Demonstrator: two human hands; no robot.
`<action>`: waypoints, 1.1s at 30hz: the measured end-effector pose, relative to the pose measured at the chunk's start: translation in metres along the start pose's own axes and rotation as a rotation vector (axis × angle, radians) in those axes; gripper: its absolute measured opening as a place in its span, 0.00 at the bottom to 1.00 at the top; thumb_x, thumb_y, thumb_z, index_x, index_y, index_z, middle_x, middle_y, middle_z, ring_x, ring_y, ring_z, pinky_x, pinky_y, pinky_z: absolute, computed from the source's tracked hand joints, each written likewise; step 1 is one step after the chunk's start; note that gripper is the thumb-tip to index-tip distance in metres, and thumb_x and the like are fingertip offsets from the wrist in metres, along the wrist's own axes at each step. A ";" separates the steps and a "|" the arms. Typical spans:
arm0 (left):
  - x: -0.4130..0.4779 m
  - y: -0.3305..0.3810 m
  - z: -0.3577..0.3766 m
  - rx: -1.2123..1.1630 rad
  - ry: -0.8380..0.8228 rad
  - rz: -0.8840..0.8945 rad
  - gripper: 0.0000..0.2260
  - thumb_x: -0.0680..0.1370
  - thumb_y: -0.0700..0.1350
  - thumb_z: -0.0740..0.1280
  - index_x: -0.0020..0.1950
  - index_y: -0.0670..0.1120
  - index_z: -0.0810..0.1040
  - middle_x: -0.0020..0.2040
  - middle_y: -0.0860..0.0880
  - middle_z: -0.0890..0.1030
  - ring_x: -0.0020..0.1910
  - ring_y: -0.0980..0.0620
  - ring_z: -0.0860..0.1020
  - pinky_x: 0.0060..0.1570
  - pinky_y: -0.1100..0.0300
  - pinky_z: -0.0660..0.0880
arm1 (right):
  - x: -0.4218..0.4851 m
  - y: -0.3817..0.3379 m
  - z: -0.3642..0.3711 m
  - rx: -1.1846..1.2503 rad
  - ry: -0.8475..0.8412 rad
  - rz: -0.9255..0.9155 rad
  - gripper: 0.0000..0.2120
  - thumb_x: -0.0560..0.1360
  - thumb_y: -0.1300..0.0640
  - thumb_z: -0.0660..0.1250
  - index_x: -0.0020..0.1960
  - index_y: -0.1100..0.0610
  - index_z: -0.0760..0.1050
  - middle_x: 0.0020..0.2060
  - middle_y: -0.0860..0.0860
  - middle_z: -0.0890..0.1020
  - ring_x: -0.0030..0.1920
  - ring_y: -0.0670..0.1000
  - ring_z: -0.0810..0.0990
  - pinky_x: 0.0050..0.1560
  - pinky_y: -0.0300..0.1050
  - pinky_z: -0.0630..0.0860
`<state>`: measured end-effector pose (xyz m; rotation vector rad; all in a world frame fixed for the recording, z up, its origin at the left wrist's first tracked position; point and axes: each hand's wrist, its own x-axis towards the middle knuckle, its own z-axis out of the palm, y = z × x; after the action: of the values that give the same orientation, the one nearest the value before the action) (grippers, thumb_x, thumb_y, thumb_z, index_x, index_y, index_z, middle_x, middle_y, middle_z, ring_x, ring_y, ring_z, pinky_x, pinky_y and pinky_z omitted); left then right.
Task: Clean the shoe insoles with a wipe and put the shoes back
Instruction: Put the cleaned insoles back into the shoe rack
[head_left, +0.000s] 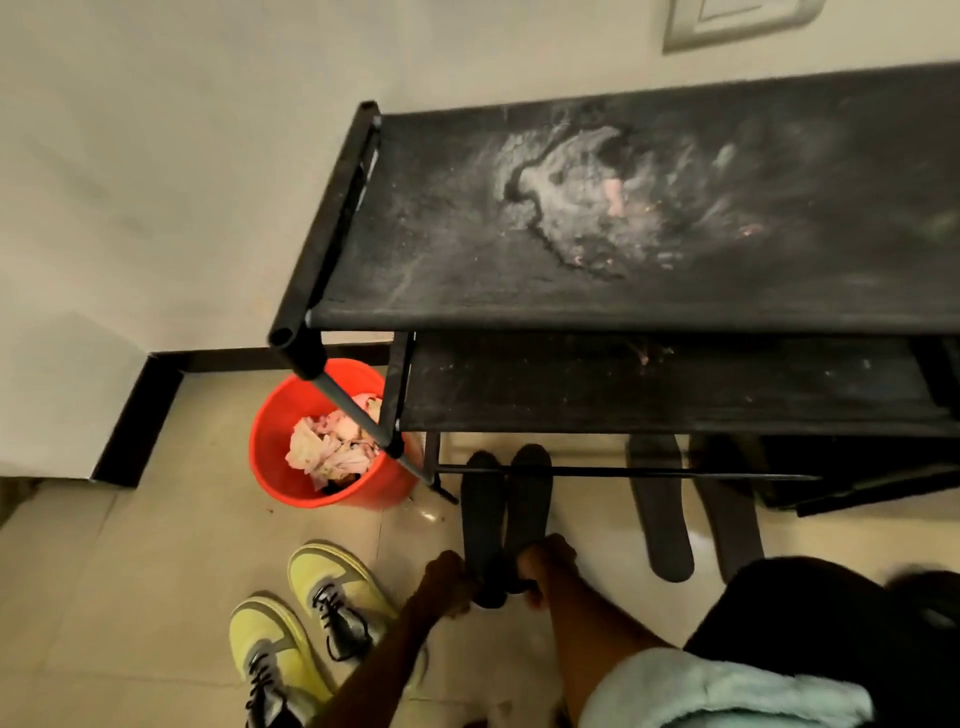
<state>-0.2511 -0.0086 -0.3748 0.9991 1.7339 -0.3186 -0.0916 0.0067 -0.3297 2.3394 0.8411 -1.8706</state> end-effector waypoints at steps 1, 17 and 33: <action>-0.011 0.002 -0.014 0.076 -0.024 0.038 0.13 0.80 0.43 0.67 0.35 0.43 0.74 0.32 0.48 0.76 0.32 0.47 0.81 0.35 0.62 0.76 | -0.007 -0.003 0.001 -0.019 0.008 -0.015 0.19 0.83 0.59 0.64 0.72 0.66 0.71 0.66 0.63 0.78 0.64 0.62 0.80 0.64 0.55 0.78; -0.328 -0.031 -0.142 -0.033 0.263 0.465 0.15 0.82 0.43 0.63 0.35 0.47 0.77 0.27 0.49 0.71 0.23 0.56 0.67 0.24 0.64 0.61 | -0.281 -0.027 -0.077 -0.388 0.216 -0.642 0.10 0.80 0.55 0.66 0.49 0.61 0.78 0.50 0.60 0.81 0.51 0.59 0.82 0.45 0.47 0.80; -0.368 0.001 -0.090 -0.810 0.149 0.549 0.11 0.80 0.42 0.70 0.57 0.36 0.82 0.48 0.36 0.86 0.41 0.47 0.86 0.36 0.65 0.81 | -0.312 0.018 -0.139 0.270 0.039 -0.610 0.06 0.79 0.63 0.69 0.49 0.67 0.80 0.28 0.55 0.82 0.27 0.48 0.81 0.39 0.43 0.82</action>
<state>-0.2768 -0.1226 -0.0140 0.8385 1.4268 0.7702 -0.0003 -0.0820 -0.0119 2.4632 1.5370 -2.2754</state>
